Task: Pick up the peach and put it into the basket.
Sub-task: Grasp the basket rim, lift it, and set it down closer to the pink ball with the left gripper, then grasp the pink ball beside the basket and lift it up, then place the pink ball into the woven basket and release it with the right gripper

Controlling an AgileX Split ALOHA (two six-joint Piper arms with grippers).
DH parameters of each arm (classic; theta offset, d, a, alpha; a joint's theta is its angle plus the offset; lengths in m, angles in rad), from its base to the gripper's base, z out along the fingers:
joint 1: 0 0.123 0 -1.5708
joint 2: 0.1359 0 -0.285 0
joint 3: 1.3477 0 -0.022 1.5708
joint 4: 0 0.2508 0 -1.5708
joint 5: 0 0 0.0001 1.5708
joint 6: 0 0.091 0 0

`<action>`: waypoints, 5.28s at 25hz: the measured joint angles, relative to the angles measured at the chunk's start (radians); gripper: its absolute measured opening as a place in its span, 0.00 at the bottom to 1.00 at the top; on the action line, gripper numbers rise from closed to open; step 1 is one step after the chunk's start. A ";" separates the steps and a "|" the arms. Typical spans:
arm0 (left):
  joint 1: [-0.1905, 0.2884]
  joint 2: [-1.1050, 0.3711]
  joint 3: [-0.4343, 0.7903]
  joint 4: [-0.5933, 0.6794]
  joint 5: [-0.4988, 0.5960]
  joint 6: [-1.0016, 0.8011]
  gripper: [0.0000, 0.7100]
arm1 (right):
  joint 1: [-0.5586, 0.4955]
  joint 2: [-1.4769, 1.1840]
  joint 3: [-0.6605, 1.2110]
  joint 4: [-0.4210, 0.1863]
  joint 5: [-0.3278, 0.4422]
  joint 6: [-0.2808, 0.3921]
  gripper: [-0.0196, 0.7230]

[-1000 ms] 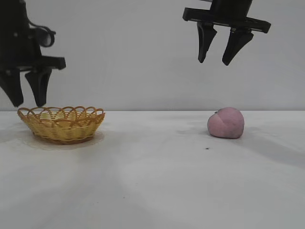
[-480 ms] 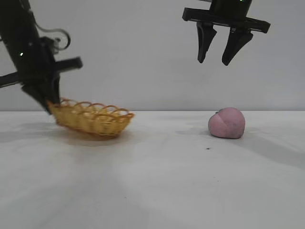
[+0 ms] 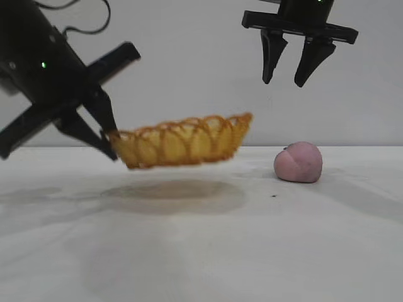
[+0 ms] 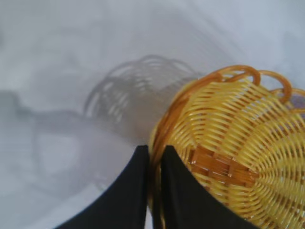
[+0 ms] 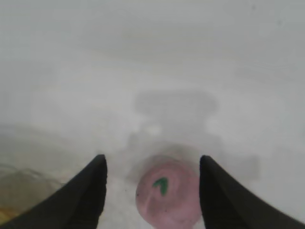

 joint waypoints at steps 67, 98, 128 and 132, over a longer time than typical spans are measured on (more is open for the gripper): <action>0.349 -1.393 0.314 1.750 0.852 -0.751 0.36 | 0.002 0.002 0.000 0.050 0.019 -0.087 0.57; 0.490 -1.840 0.335 1.707 0.928 -0.656 0.36 | 0.070 0.151 0.003 -0.033 0.106 -0.104 0.03; 0.518 -1.840 0.335 1.707 0.928 -0.656 0.36 | 0.305 -0.004 0.008 -0.127 0.086 0.002 0.73; 0.518 -1.840 0.335 1.707 0.928 -0.656 0.36 | 0.109 -0.034 0.002 -0.201 0.081 0.082 0.63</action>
